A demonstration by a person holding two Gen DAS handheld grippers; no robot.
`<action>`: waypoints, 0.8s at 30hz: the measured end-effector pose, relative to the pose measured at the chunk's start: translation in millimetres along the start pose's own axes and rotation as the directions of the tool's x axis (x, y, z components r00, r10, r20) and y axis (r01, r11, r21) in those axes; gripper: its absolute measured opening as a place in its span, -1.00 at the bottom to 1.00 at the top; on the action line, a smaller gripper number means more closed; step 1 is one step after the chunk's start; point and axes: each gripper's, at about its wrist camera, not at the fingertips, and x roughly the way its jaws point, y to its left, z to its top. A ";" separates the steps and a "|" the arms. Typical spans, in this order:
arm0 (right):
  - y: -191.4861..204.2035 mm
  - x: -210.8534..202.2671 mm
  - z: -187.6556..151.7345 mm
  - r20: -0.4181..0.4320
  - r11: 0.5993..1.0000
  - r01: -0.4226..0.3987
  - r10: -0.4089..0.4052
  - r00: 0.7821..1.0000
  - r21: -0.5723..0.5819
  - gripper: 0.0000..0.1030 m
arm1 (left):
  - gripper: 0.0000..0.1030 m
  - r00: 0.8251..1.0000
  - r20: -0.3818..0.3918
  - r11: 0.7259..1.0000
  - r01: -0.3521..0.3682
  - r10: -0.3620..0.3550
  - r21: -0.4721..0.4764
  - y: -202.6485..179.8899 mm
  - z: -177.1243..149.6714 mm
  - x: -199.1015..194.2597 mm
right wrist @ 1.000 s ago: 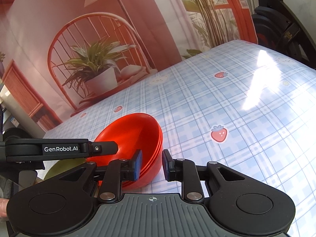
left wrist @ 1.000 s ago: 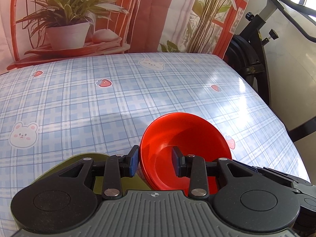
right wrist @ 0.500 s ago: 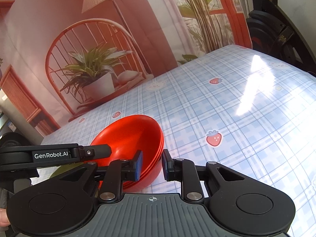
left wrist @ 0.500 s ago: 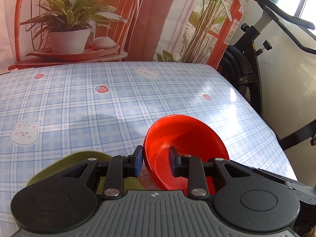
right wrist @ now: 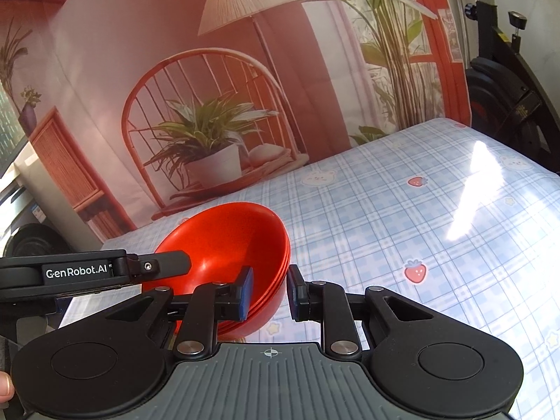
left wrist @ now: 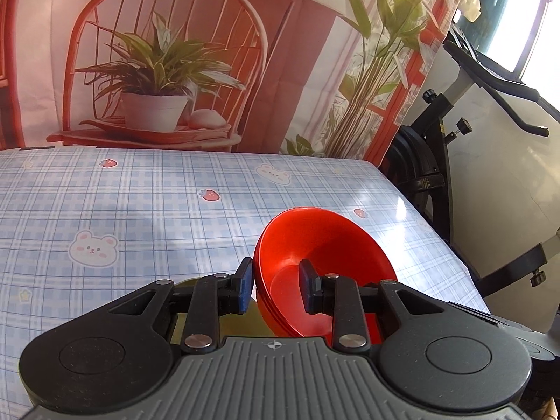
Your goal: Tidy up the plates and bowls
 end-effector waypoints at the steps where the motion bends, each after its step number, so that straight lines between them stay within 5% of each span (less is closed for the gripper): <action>1: 6.4 -2.4 1.0 0.001 1.000 -0.007 0.007 1.000 -0.006 -0.60 | -0.43 1.000 0.010 1.000 -0.003 0.003 -0.003 2.9 0.6 -8.2; 13: 78.8 -18.5 1.9 -0.011 0.993 -0.073 0.072 0.997 -0.095 -0.60 | -0.43 0.991 0.123 0.999 -0.053 0.053 -0.005 26.4 -3.6 -86.5; 24: 119.5 -14.3 -22.9 -0.059 0.981 -0.072 0.063 0.996 -0.181 -0.60 | -0.43 0.992 0.096 0.995 -0.076 0.082 -0.062 61.7 -36.1 -96.4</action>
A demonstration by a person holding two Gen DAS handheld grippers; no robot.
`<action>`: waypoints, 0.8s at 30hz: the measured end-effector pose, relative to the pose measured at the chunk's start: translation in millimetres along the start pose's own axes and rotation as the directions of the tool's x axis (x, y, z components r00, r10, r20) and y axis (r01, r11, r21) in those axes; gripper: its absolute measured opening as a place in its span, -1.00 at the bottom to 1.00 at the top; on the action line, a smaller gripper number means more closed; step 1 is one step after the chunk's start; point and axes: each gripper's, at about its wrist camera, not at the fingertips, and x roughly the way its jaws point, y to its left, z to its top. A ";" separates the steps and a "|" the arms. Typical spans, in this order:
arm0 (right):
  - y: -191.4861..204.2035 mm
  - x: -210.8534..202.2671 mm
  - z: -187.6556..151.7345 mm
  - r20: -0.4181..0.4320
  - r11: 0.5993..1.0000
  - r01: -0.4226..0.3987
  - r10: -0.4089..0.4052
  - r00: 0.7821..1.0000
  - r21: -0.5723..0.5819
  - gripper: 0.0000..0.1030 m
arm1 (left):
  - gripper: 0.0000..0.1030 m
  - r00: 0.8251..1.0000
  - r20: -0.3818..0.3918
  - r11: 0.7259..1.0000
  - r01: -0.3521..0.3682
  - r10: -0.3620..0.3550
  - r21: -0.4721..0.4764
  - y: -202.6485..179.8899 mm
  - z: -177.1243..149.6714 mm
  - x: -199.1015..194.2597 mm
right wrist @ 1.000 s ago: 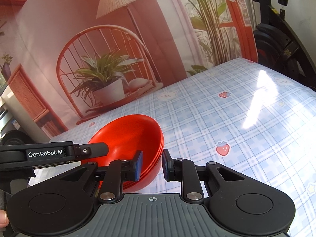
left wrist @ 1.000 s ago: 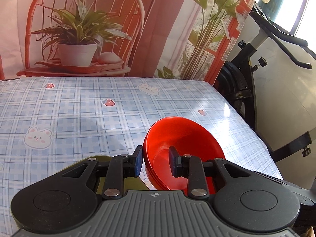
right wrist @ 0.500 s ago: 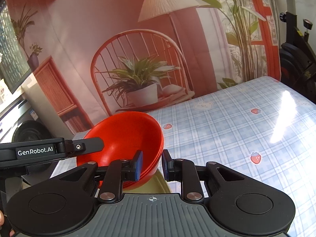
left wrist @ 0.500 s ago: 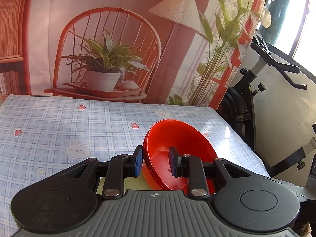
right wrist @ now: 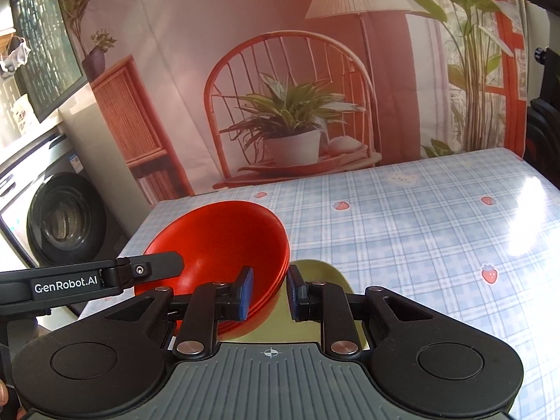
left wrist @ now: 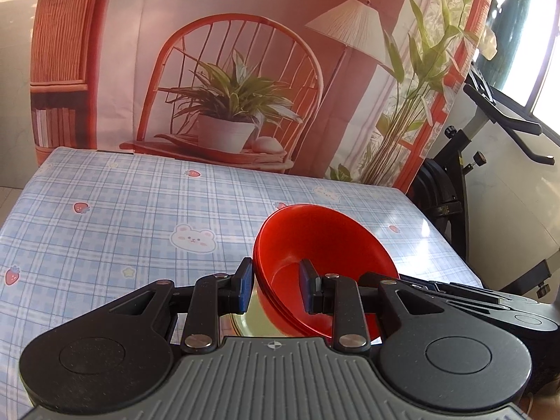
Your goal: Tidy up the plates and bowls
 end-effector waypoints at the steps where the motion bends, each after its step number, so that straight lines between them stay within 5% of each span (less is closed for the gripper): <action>1: 1.1 1.1 -1.5 -0.004 1.000 0.004 -0.004 1.000 -0.004 -0.60 | -0.43 1.000 -0.005 1.000 -0.001 0.001 -0.004 1.5 -2.7 1.2; 24: -43.1 49.4 -28.9 -0.069 0.999 0.050 -0.048 0.996 0.022 -0.61 | -0.43 0.992 -0.120 0.998 -0.023 0.030 0.057 -4.3 -31.1 58.6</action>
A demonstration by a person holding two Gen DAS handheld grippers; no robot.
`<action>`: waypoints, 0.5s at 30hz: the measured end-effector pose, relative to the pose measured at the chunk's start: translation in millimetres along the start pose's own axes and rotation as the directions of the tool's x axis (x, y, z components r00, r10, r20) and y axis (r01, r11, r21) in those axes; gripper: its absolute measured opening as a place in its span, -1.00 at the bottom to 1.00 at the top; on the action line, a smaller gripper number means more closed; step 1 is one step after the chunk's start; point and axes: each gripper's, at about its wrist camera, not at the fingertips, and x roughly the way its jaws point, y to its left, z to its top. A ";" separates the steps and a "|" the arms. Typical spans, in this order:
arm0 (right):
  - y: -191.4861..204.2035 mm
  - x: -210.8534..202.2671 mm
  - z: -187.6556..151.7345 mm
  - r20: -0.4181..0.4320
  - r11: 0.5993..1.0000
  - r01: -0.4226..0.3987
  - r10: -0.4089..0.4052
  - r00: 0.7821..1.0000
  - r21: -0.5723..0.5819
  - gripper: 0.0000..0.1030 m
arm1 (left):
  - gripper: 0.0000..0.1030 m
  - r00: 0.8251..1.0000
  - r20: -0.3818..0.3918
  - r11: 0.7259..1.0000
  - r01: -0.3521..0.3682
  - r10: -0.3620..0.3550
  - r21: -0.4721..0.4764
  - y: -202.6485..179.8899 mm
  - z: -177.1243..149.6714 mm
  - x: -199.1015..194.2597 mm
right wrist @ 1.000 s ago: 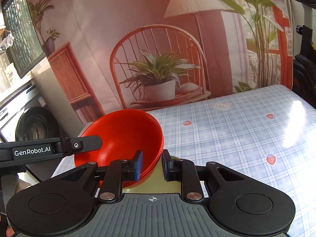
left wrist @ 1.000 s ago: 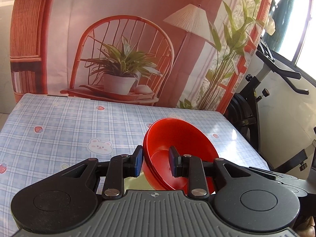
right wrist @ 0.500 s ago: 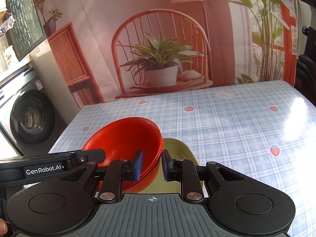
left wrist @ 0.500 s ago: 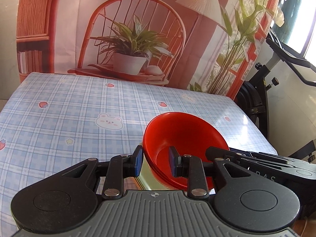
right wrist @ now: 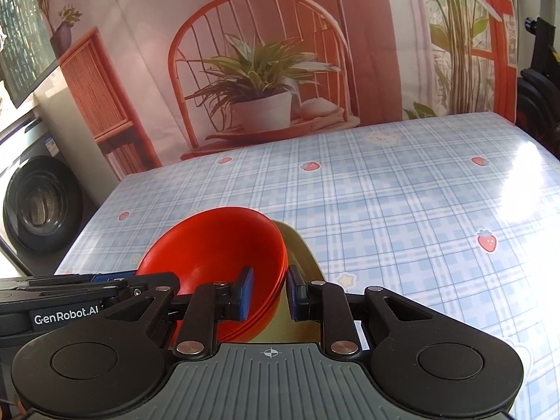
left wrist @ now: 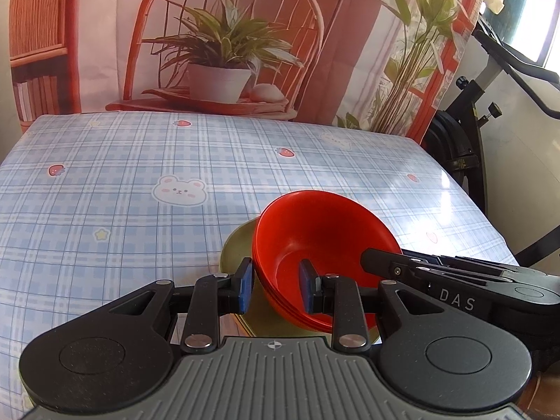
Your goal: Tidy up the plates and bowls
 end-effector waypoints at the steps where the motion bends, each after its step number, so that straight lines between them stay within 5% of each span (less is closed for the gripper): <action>1: -0.8 1.2 -0.8 0.000 1.000 0.001 -0.001 1.000 -0.003 -0.61 | -0.43 1.000 -0.002 1.000 -0.003 0.003 0.006 -0.8 -0.7 0.9; 15: -4.7 7.2 -8.5 -0.031 1.000 0.002 -0.002 1.000 -0.011 -0.66 | -0.43 0.999 -0.029 1.000 -0.025 0.025 0.004 -1.5 -4.8 4.6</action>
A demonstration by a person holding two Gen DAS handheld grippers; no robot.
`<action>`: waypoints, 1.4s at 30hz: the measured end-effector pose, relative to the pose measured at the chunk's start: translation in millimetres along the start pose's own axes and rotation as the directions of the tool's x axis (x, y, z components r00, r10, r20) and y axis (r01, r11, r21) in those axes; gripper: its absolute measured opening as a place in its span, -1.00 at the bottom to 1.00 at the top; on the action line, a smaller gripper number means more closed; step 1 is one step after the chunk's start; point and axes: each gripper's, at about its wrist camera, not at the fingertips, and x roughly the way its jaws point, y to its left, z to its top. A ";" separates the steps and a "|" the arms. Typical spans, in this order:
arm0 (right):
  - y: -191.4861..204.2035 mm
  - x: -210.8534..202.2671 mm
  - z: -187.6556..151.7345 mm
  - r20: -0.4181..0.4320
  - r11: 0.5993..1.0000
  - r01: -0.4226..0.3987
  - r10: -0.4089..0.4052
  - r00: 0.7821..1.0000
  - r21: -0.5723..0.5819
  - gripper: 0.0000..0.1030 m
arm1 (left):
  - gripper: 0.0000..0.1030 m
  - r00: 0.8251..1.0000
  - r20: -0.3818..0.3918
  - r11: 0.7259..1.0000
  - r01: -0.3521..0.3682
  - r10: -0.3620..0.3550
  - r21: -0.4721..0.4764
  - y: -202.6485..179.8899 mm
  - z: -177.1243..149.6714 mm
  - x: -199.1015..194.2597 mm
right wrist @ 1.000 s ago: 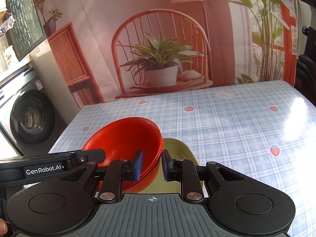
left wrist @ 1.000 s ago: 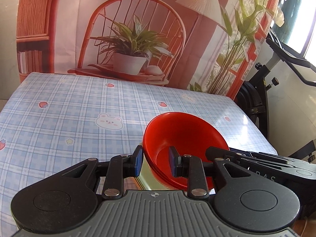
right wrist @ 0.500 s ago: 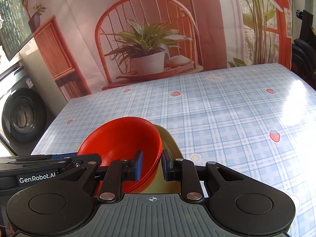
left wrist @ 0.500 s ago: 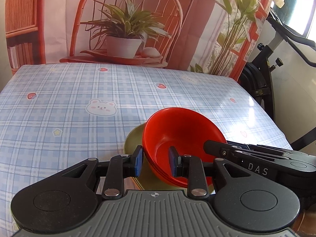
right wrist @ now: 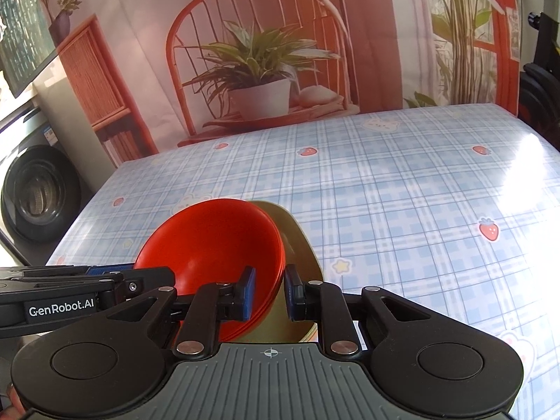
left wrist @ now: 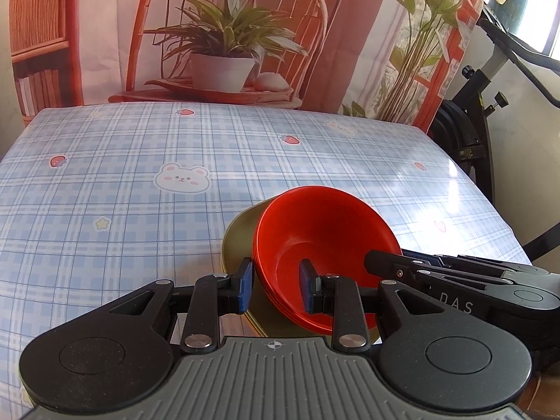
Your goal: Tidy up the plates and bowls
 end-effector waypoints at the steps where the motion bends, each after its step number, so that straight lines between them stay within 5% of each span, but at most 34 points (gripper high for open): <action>1: 0.1 -0.7 0.2 0.000 1.000 0.001 -0.001 1.000 -0.001 -0.66 | -0.43 1.000 0.002 1.000 -0.003 0.003 0.000 0.0 0.5 -1.0; 21: 19.4 -53.1 27.4 0.123 0.996 0.033 -0.023 0.992 -0.080 -0.53 | -0.41 0.991 0.112 0.997 -0.076 0.072 0.026 -11.2 18.5 -52.4; 26: 24.4 -80.4 41.9 0.166 0.993 0.061 -0.044 0.985 -0.099 -0.38 | -0.02 0.973 0.200 0.991 -0.124 0.112 0.047 -16.7 35.6 -92.1; 37: 29.9 -165.7 78.9 0.291 0.992 0.049 -0.013 0.957 -0.116 0.87 | 0.65 0.918 0.365 0.982 -0.185 0.156 0.046 -35.1 54.3 -185.6; 42: 39.5 -201.5 85.6 0.336 0.990 0.070 -0.025 0.942 -0.124 0.99 | 0.71 0.864 0.430 0.952 -0.305 0.262 0.032 -54.1 57.0 -221.9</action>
